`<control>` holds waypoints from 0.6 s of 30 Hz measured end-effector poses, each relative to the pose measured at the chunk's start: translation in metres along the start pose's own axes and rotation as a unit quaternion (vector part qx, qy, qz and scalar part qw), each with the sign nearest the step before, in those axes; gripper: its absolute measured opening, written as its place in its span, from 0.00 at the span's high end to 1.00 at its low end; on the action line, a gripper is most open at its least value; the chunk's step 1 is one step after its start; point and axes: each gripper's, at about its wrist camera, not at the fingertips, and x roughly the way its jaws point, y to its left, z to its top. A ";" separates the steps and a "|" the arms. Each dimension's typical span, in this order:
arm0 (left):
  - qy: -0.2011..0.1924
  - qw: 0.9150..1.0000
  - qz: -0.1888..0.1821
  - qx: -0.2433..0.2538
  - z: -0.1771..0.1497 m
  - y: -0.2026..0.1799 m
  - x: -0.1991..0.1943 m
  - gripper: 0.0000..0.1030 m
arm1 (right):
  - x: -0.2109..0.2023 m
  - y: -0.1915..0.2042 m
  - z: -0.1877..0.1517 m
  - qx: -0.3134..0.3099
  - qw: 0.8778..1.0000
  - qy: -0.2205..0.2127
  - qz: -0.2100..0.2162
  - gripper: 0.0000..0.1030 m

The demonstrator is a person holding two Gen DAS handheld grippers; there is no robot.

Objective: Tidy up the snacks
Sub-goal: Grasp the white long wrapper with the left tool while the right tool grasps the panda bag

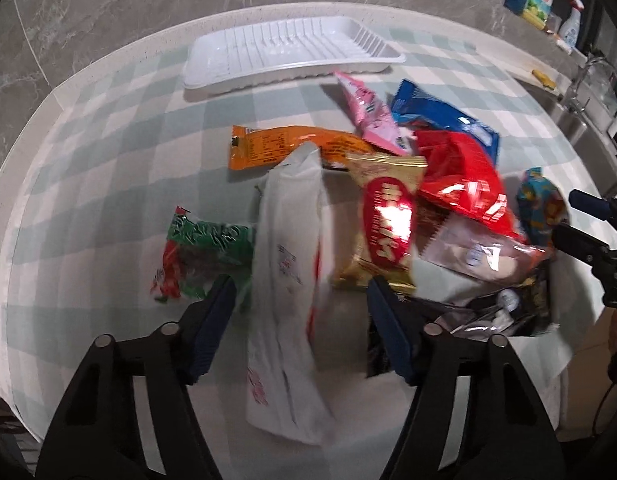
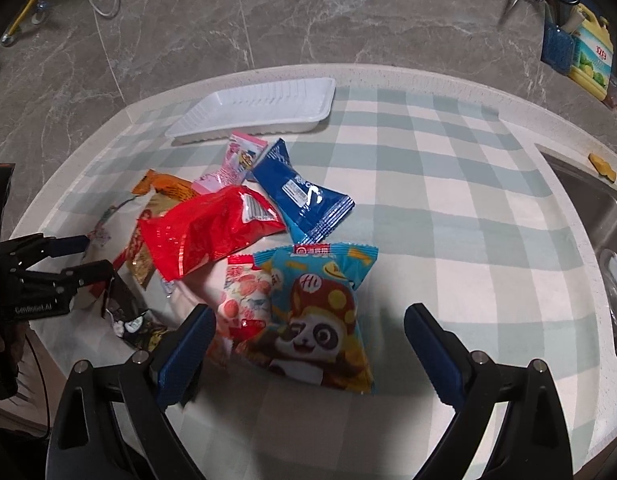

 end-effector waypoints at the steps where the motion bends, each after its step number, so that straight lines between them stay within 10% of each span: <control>1: 0.005 1.000 -0.003 0.002 0.002 0.002 0.004 0.45 | 0.003 0.000 0.001 0.000 1.000 0.004 0.003 0.10; 18: 0.009 0.997 -0.062 0.047 0.021 0.008 0.041 0.67 | 0.034 -0.003 -0.002 0.005 0.998 0.048 0.033 0.51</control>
